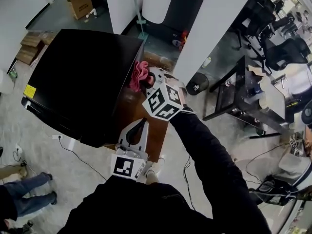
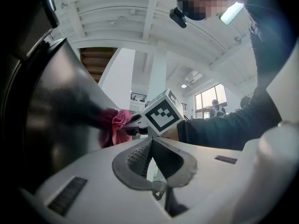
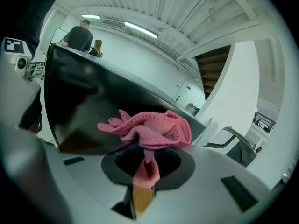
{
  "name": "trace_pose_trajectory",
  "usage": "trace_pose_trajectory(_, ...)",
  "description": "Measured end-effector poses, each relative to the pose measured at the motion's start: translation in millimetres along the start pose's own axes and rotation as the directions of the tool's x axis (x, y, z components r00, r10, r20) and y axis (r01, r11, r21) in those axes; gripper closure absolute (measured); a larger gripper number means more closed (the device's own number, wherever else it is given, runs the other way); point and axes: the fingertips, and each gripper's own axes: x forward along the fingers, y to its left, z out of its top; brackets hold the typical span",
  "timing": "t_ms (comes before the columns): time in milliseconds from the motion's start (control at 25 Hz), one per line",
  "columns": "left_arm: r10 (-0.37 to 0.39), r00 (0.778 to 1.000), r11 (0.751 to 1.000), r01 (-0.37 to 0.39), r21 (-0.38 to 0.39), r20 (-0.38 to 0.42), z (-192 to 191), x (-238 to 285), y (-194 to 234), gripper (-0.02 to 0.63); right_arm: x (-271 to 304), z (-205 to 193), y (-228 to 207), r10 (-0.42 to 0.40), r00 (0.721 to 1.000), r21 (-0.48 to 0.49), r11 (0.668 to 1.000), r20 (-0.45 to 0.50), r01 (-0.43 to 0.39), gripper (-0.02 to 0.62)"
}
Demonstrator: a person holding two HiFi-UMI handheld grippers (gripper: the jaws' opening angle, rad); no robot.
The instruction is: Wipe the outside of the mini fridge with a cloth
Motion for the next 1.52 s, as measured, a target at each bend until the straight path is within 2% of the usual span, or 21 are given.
trace_pose_trajectory(160, 0.006, 1.0, 1.0, -0.006, 0.008, -0.003, -13.5, 2.2, 4.8, 0.6, 16.7, -21.9, 13.3, 0.038, 0.999, 0.018, 0.999, -0.039, -0.037, 0.529)
trace_pose_trajectory(360, 0.007, 0.999, 1.0, -0.006, 0.015, -0.047, -35.3, 1.8, 4.2, 0.6, 36.8, -54.2, 33.1, 0.09, 0.992, 0.059, 0.995, -0.084, -0.086, 0.529)
trace_pose_trajectory(640, 0.01, 0.997, 1.0, -0.01, 0.0, -0.082, -68.9, -0.7, 12.3, 0.6, 71.2, -108.5, 74.4, 0.163, 0.972, 0.077, 0.985, -0.172, -0.151, 0.529)
trace_pose_trajectory(840, 0.001, 0.994, 1.0, -0.001, 0.007, -0.112, -84.8, -4.3, 15.5, 0.6, 96.9, -146.2, 104.2, 0.218, 0.942, 0.078, 0.976, -0.254, -0.205, 0.529)
trace_pose_trajectory(1160, 0.009, 0.984, 1.0, -0.009, 0.0, -0.175, -118.9, -14.9, 22.2, 0.6, 131.2, -203.0, 147.6, 0.286, 0.878, 0.066, 0.957, -0.384, -0.283, 0.529)
trace_pose_trajectory(1400, -0.021, 0.978, 1.0, 0.022, 0.004, -0.207, -119.4, -34.8, 12.3, 0.6, 135.4, -215.8, 159.9, 0.291, 0.844, 0.066, 0.954, -0.45, -0.293, 0.529)
trace_pose_trajectory(1520, -0.027, 0.973, 1.0, 0.028, -0.001, -0.229, -112.2, -44.7, 7.6, 0.6, 111.7, -197.6, 148.0, 0.26, 0.851, 0.055, 0.963, -0.456, -0.264, 0.529)
